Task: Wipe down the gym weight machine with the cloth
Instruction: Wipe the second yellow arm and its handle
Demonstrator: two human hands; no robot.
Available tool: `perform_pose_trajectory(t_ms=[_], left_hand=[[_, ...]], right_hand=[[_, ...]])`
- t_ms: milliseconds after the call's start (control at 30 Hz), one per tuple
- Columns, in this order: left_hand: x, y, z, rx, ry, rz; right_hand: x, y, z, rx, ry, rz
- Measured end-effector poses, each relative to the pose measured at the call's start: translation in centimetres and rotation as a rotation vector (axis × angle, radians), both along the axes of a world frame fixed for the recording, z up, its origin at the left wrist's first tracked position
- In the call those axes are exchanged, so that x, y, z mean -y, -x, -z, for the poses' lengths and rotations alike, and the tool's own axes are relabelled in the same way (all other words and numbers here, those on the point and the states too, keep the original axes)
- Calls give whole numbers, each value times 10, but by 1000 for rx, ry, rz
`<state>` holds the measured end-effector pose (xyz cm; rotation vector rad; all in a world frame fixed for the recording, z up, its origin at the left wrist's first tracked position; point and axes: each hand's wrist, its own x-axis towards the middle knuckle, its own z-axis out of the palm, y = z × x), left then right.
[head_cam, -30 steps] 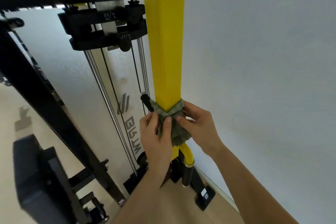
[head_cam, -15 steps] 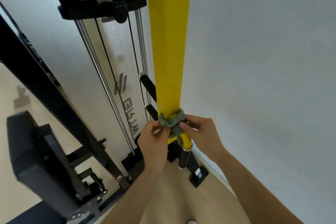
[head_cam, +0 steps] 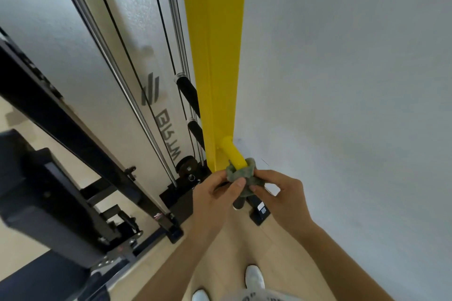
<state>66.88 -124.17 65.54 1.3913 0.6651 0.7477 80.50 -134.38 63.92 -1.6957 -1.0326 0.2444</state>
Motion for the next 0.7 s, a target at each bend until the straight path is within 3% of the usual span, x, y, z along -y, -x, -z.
perform_pose_trajectory(t_ms=[133,200,267,400,600,700], left_hand=[[-2,-2,4,-94,-75,-55],[-1,-2,8,-154,-134,-130],[1,1,9,-147,-121,-182],[5,12,7,-46,81,-277],[-25,32,17,-45,207,-536],[-43,33,14,2,200,-599]], right_hand=[[-2,-2,0,359,-97,54],[-3,0,-3,436,-152,35],[-3,4,-9,358,-133,-12],[-3,4,-22,92,-37,-154],[-25,4,-26,56,-72,-50],[-44,4,-29,-36,1,-96]])
